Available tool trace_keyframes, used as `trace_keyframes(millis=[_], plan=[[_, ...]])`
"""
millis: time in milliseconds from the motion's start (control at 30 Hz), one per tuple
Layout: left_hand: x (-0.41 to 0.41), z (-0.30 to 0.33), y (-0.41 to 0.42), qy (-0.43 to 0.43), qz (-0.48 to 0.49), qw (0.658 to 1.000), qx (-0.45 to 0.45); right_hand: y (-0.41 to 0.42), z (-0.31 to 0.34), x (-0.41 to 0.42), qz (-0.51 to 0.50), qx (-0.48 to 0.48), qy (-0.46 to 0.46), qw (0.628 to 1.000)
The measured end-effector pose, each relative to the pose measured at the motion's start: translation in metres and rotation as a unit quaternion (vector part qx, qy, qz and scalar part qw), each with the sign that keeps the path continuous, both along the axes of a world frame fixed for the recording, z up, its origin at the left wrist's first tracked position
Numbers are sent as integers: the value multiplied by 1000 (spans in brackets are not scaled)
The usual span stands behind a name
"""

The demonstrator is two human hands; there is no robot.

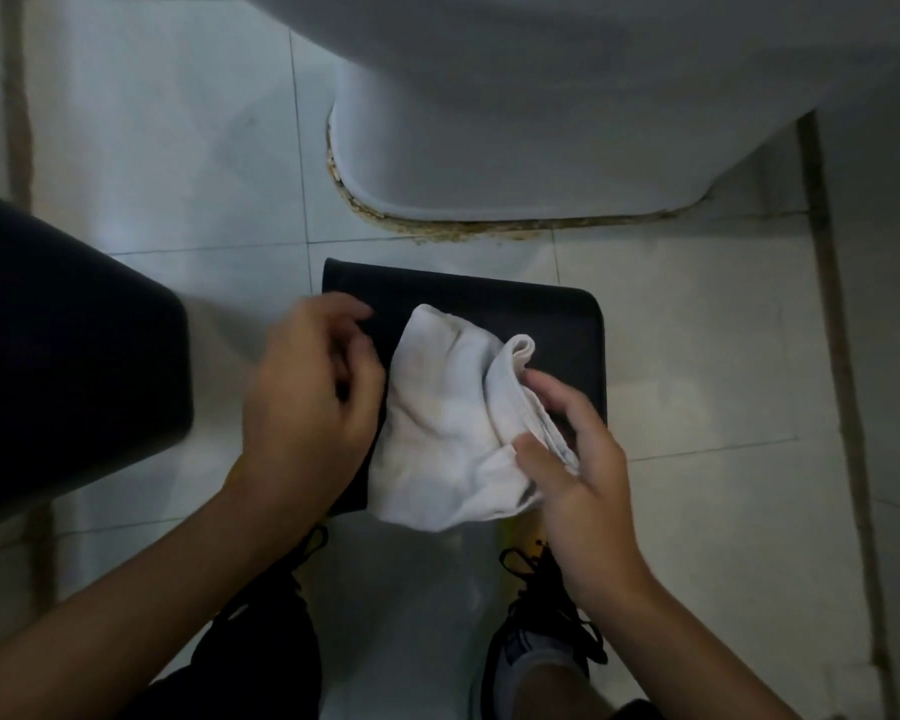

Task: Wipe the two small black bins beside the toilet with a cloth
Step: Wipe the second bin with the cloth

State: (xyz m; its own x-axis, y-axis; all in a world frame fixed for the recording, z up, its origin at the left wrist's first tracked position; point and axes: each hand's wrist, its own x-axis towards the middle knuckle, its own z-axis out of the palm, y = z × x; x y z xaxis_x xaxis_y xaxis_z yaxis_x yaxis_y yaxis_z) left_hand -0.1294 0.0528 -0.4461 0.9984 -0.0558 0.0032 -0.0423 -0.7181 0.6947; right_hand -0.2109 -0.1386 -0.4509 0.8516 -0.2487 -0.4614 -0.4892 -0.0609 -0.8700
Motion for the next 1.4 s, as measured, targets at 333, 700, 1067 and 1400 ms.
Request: trace_keyframes(millis=[333, 700, 1067, 1400], plan=[[8, 7, -18, 257, 0, 966, 6, -13, 13, 6, -88, 22, -106, 990], [4, 9, -9, 223, 66, 970, -75, -21, 11, 46, -59, -66, 56, 995], [17, 7, -10, 212, 57, 976, -1, -17, 12, 74, 13, -74, 187, 979], [16, 3, -7, 193, 52, 979, -39, -11, 10, 38, -10, -32, 69, 997]])
